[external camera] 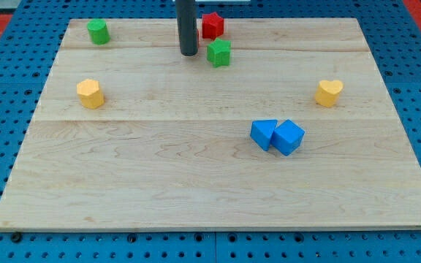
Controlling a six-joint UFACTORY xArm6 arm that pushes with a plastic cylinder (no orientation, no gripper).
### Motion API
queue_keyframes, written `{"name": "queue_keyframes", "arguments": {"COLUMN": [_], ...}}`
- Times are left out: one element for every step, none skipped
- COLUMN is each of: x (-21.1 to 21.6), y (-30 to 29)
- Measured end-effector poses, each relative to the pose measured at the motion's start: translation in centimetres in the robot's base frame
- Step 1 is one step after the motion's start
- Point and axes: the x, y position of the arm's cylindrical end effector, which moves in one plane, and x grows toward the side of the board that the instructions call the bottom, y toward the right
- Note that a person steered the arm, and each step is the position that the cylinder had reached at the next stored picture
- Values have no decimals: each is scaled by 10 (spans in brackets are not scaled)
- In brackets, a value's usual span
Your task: Push the green circle into the green star
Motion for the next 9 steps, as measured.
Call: {"name": "queue_keyframes", "arguments": {"x": [-10,13,26,-9,-60,-67,-28,6,24], "y": [-4,-73,-173,-233,-238,-206,-133,-72,-67]}}
